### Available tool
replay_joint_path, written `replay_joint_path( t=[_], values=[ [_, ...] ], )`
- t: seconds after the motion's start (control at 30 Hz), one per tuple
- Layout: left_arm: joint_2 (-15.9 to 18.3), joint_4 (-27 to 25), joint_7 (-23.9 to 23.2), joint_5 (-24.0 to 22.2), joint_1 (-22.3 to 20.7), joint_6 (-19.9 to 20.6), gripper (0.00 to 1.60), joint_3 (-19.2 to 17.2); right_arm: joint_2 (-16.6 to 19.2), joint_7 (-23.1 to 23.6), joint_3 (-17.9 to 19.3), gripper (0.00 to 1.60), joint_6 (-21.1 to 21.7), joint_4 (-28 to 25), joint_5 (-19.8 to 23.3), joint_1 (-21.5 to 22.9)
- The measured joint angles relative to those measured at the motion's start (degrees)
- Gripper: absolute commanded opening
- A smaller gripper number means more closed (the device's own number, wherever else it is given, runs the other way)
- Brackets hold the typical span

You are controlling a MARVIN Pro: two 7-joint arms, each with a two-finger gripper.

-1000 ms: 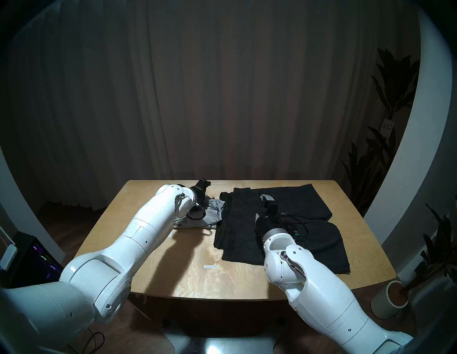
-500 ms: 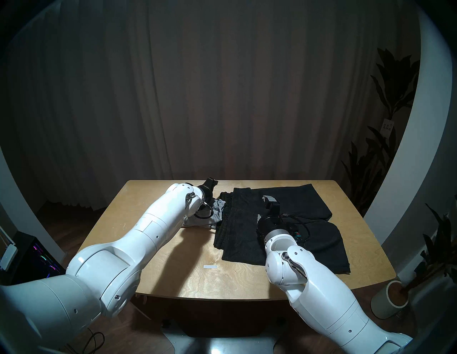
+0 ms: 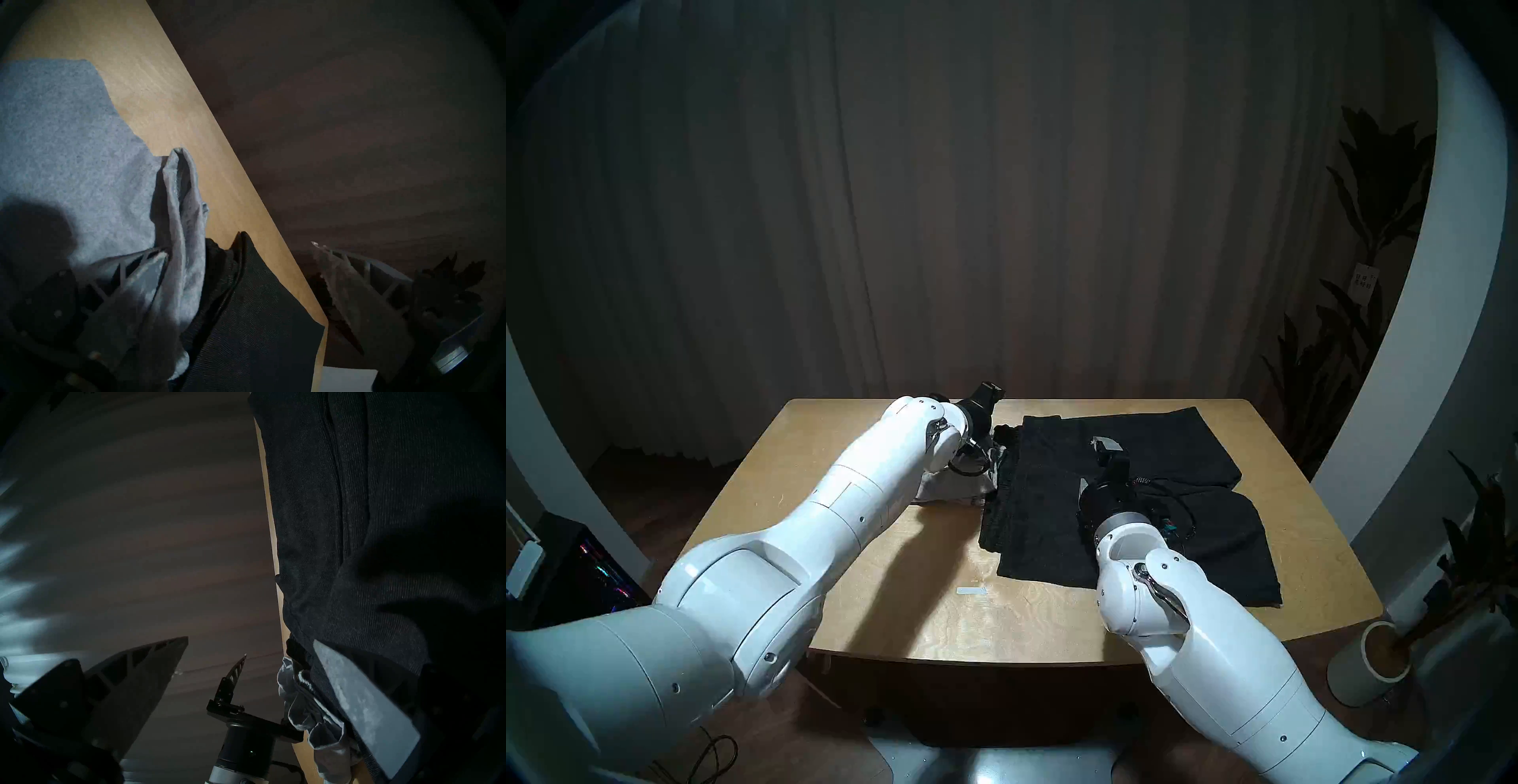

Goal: Fold pants twice and stack them

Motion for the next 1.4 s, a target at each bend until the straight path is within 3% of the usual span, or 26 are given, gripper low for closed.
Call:
replay_joint_path(
  t=[0.47, 0.87, 1.4],
  values=[
    [-0.8, -3.7, 0.4, -1.4, 1.7, 1.1, 1.6, 0.6, 0.0, 0.0, 0.5, 1.6, 0.6, 0.1, 0.1, 0.0],
    [1.1, -11.2, 3.9, 0.9, 5.4, -3.4, 1.6, 1.0, 0.5, -0.1, 0.7, 1.6, 1.4, 0.2, 0.2, 0.0],
    [-0.4, -9.8, 3.3, 3.0, 5.1, -8.0, 1.6, 1.4, 0.2, -0.2, 0.1, 1.6, 1.4, 0.4, -0.6, 0.1]
  ],
)
